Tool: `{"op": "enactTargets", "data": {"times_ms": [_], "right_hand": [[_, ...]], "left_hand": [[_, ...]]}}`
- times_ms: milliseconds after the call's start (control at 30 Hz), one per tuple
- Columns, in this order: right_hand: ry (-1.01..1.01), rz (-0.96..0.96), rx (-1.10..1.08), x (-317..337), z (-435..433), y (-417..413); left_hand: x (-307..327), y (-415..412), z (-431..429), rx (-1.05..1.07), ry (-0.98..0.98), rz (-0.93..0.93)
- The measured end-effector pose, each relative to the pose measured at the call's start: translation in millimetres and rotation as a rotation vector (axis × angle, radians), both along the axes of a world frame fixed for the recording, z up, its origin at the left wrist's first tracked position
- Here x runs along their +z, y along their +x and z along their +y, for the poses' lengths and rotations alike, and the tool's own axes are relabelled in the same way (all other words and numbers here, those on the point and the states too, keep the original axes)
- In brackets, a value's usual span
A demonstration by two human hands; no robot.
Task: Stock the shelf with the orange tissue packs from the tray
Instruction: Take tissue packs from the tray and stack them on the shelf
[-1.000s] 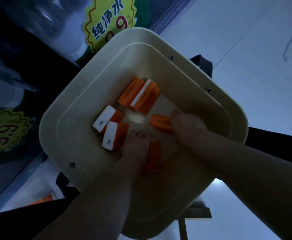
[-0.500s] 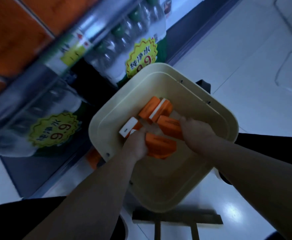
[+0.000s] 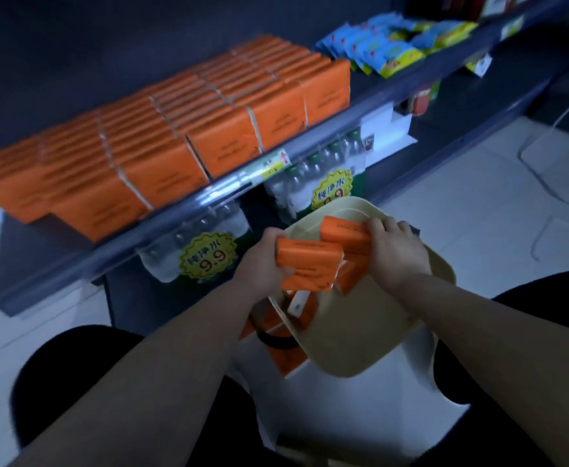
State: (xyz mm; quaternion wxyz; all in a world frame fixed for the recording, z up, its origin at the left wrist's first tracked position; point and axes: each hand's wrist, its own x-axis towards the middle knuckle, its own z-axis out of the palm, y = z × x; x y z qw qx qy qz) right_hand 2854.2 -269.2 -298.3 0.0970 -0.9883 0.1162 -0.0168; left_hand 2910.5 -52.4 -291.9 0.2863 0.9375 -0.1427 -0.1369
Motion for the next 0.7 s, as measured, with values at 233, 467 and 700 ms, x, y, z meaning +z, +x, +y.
{"op": "enactTargets", "data": {"times_ms": [233, 467, 700], "right_hand": [[-0.025, -0.26, 0.126, 76.1, 49.6, 5.9], [-0.054, -0.327, 0.363, 122.8, 132.7, 28.7], [-0.07, -0.523, 0.614, 147.9, 211.1, 59.1]], "left_hand": [[78.9, -15.6, 81.9, 0.212, -0.123, -0.223], [124.5, -22.6, 183.7, 0.598, -0.185, -0.51], [166.7, -7.4, 263.0, 0.792, 0.007, -0.677]]}}
